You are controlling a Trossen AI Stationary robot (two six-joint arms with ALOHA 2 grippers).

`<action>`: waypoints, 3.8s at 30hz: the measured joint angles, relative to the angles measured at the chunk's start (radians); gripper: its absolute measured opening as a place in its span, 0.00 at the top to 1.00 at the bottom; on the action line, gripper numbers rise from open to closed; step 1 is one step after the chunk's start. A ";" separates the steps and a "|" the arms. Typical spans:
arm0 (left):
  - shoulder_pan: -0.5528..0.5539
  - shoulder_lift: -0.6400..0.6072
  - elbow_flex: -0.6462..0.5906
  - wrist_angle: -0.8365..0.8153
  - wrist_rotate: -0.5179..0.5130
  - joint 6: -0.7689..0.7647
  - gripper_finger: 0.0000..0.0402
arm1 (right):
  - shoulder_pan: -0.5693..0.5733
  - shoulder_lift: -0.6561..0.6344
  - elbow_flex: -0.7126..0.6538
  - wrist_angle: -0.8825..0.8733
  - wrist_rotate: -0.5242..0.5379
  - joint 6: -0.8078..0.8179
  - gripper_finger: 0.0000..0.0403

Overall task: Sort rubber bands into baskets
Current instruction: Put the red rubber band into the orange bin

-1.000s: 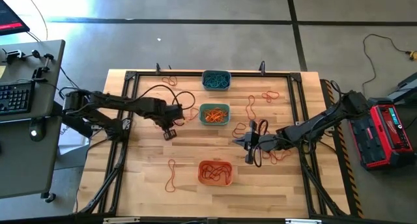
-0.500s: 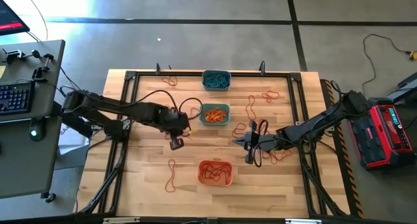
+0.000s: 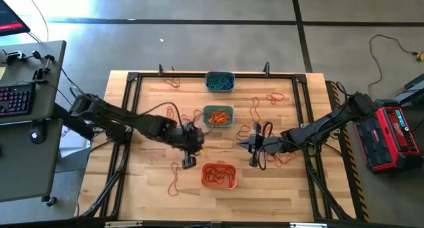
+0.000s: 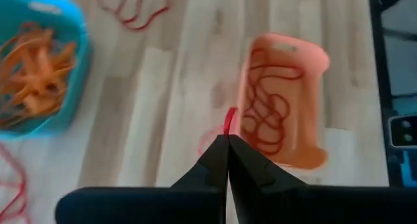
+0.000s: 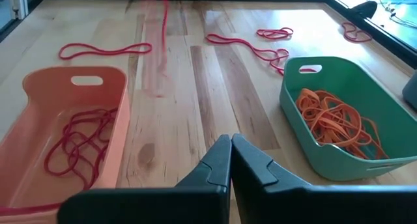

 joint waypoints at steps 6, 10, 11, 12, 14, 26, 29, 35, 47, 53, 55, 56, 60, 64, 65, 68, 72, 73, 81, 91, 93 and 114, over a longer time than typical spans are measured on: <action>-0.062 0.136 0.152 -0.005 0.008 0.064 1.00 | 0.000 0.000 0.000 -0.001 -0.002 0.003 1.00; -0.083 0.215 0.251 -0.006 0.054 0.108 1.00 | 0.000 0.000 0.000 -0.001 -0.002 0.003 1.00; -0.087 0.232 0.272 -0.005 0.065 0.113 1.00 | 0.000 0.000 0.000 0.000 -0.002 0.003 1.00; -0.088 0.248 0.292 -0.006 0.080 0.118 1.00 | 0.000 0.000 0.000 0.000 -0.002 0.003 1.00; -0.091 0.273 0.326 -0.008 0.096 0.130 1.00 | 0.000 0.000 0.000 -0.001 -0.002 0.003 1.00; -0.096 0.324 0.418 -0.035 0.109 0.184 1.00 | 0.000 0.000 0.000 -0.002 -0.005 0.000 1.00; -0.093 0.329 0.407 -0.034 0.100 0.196 1.00 | 0.000 0.000 0.000 -0.001 -0.005 0.000 1.00; -0.062 0.331 0.337 -0.021 0.099 0.188 1.00 | 0.000 0.000 0.000 -0.005 -0.005 0.003 1.00; -0.027 0.342 0.232 0.099 0.184 0.169 1.00 | 0.000 0.000 0.000 -0.004 -0.004 0.003 1.00; -0.008 0.409 0.232 0.117 0.235 0.187 1.00 | 0.000 0.001 0.000 0.000 -0.002 0.006 1.00; 0.002 0.433 0.232 0.116 0.257 0.187 1.00 | 0.000 0.001 0.000 0.000 -0.002 0.008 1.00; 0.005 0.443 0.238 0.109 0.259 0.188 1.00 | 0.000 0.001 0.000 0.000 -0.002 0.010 1.00; 0.016 0.487 0.276 0.064 0.275 0.219 1.00 | 0.000 0.001 0.000 -0.005 -0.002 0.015 1.00; 0.014 0.506 0.296 0.055 0.293 0.232 0.99 | 0.000 0.001 0.000 -0.010 -0.002 0.023 1.00; 0.014 0.506 0.298 0.048 0.293 0.233 0.97 | 0.000 0.001 0.000 -0.010 -0.002 0.023 1.00; 0.014 0.505 0.311 0.042 0.285 0.240 0.92 | 0.000 0.001 0.000 -0.016 -0.002 0.024 1.00; 0.012 0.502 0.337 0.020 0.239 0.248 0.84 | 0.000 0.001 0.000 -0.016 -0.003 0.022 1.00; 0.011 0.502 0.344 0.006 0.231 0.251 0.82 | 0.000 0.001 0.000 -0.016 -0.003 0.022 1.00; -0.008 0.474 0.369 -0.033 0.150 0.334 0.73 | 0.001 0.001 0.000 -0.030 -0.005 0.022 1.00; -0.022 0.366 0.266 0.129 -0.007 0.373 0.72 | 0.001 0.001 0.000 -0.025 -0.004 -0.006 1.00; -0.023 0.339 0.204 0.202 -0.017 0.373 0.72 | 0.001 0.001 0.000 -0.021 -0.004 -0.020 1.00; 0.048 -0.124 -0.276 0.106 -0.211 0.028 0.72 | -0.019 0.001 0.000 0.008 0.002 -0.030 1.00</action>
